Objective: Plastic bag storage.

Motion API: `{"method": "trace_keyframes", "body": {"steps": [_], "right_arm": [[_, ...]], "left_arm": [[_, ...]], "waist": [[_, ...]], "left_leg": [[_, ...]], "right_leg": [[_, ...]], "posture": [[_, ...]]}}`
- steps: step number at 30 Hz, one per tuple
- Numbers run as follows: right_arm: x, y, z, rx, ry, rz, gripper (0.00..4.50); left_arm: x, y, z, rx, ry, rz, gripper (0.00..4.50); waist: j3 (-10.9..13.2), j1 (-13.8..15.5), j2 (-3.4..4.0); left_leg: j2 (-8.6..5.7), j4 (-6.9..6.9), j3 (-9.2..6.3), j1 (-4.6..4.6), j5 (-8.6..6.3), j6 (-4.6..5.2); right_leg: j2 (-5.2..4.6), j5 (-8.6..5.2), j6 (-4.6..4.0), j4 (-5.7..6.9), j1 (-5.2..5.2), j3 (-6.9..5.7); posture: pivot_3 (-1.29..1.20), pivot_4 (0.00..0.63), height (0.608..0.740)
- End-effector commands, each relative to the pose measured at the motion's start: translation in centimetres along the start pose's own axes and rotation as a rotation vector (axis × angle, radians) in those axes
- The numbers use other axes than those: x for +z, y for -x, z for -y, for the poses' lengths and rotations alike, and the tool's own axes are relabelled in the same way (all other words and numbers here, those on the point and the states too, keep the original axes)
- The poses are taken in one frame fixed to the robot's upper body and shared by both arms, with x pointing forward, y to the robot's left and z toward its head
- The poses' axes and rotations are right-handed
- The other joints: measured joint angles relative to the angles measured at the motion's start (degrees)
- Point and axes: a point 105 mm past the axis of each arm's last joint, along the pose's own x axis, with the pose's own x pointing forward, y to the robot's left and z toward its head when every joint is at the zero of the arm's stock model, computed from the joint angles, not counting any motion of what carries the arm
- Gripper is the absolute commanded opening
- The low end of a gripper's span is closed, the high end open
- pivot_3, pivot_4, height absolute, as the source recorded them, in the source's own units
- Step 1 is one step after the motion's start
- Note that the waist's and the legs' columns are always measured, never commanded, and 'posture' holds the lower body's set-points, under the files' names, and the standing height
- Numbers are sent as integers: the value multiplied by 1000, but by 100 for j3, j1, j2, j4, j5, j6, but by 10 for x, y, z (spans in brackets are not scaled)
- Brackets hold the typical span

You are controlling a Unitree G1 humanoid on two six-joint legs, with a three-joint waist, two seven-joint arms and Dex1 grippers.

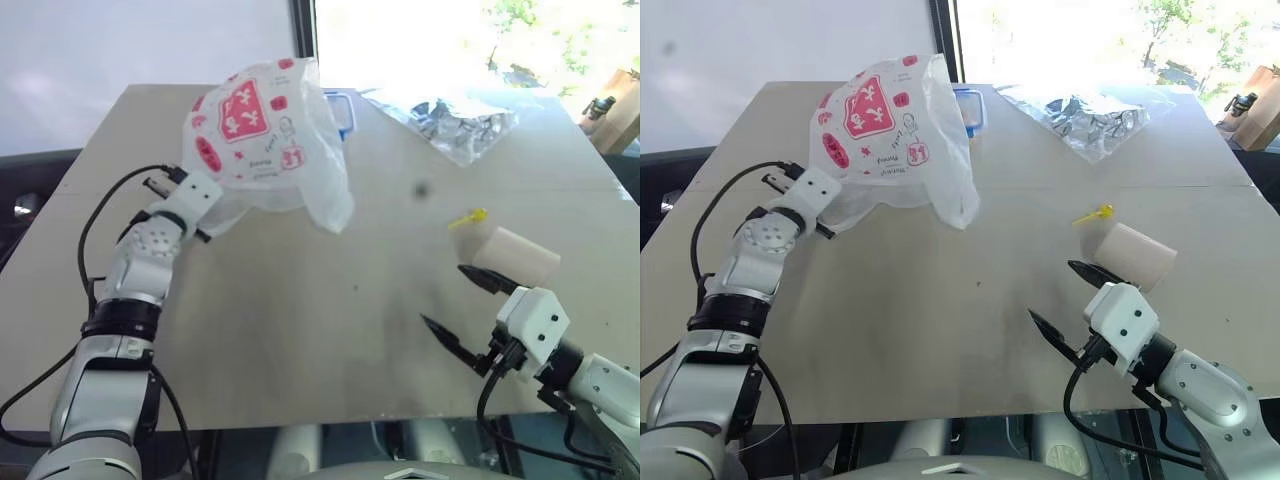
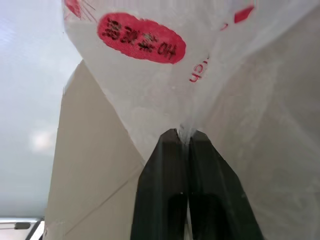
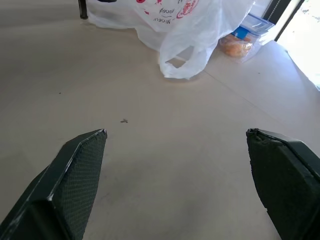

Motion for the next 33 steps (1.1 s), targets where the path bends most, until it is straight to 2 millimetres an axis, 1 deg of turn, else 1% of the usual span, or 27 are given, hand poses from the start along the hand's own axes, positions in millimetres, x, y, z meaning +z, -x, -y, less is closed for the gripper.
{"method": "trace_keyframes", "body": {"steps": [1, 3, 5, 9, 11, 14, 16, 18, 21, 23, 25, 28, 30, 32, 33], "right_arm": [[13, -2, -1, 7, 31, 82, 4500], [18, -5, -2, 19, 37, 122, 4500], [22, -8, -2, 33, 34, 156, 4500], [15, -15, 3, 51, 40, 122, 4500], [9, -21, 11, 23, 70, 71, 4500], [4, -34, 27, -37, 121, 1, 4500], [10, -42, 33, -49, 124, 14, 4500], [18, -46, 44, -80, 91, 24, 4500], [28, -33, 53, -89, 80, 17, 4500], [28, -21, 61, -126, 99, -17, 4500], [24, -7, 66, -164, 84, -55, 4500], [9, 16, 72, -232, 69, -150, 4500], [-4, 32, 76, -283, 28, -214, 4500], [-21, 51, 87, -383, -47, -291, 4500], [-31, 61, 89, -418, -95, -333, 4500]], "left_arm": [[32, 13, -26, 13, 213, 124, 51], [52, 21, -27, -52, 396, 196, 51], [76, 34, -31, -140, 589, 271, 51], [122, 59, -46, -262, 857, 413, 51], [139, 68, -53, -309, 965, 474, 51], [169, 83, -71, -390, 1141, 606, 51], [182, 92, -81, -448, 1243, 672, 51], [189, 100, -86, -498, 1302, 720, 51], [193, 106, -93, -545, 1417, 772, 51], [197, 109, -99, -581, 1494, 808, 51], [204, 111, -108, -596, 1553, 846, 51], [211, 104, -118, -573, 1608, 841, 51], [214, 96, -118, -560, 1626, 805, 51], [216, 90, -107, -572, 1576, 757, 51], [215, 87, -95, -589, 1523, 717, 51]], "waist": [[0, 3, 0], [0, 8, 0], [0, 15, 0], [1, 5, -2], [1, 4, -1], [2, 2, 0], [2, -6, 0], [3, -15, 1], [4, 21, 2], [5, 36, 0], [7, 62, -6], [8, 131, -8], [8, 144, -7], [7, 144, -6], [8, 136, -6]], "left_leg": [[2, 0, 0, 0, 0, 0], [3, 1, 0, 0, 0, 0], [2, 4, -3, 0, 1, -1], [2, 13, -17, -1, 1, -1], [0, 17, -42, 0, 1, -1], [-4, 27, -60, 5, 1, -1], [-6, 34, -69, 7, 1, -1], [-6, 35, -73, 7, 1, -2], [-4, 32, -77, 7, 13, -23], [-6, 32, -82, -1, 14, -24], [-9, 37, -89, -15, 14, -24], [-12, 44, -97, -24, 13, -23], [-14, 44, -96, -22, 14, -24], [-15, 43, -92, -17, 15, -26], [-16, 43, -91, -13, 15, -26]], "right_leg": [[-1, 0, 0, 0, 1, -1], [-2, 0, 0, 2, 1, -2], [-4, 0, 0, 2, 4, -6], [-2, 0, 0, 2, 11, -15], [-1, 0, 0, 5, 13, -17], [0, 0, 1, 6, 23, -23], [2, 0, 1, 8, 32, -30], [2, 0, 1, 8, 32, -32], [-1, -1, 1, 5, 33, -34], [-7, -2, 3, -4, 35, -42], [-12, -3, 5, -9, 33, -50], [-12, -3, 5, -9, 33, -60], [-10, -3, 5, -8, 33, -60], [-9, -3, 5, -5, 34, -56], [-9, -3, 5, -4, 36, -55]], "posture": [[0, 150, 740], [0, 150, 740], [0, 150, 740], [0, 150, 740], [0, 150, 740], [0, 150, 740], [0, 150, 740], [0, 150, 740], [0, 150, 740], [0, 150, 740], [0, 150, 740], [0, 150, 740], [0, 150, 740], [0, 150, 740], [0, 150, 740]]}}
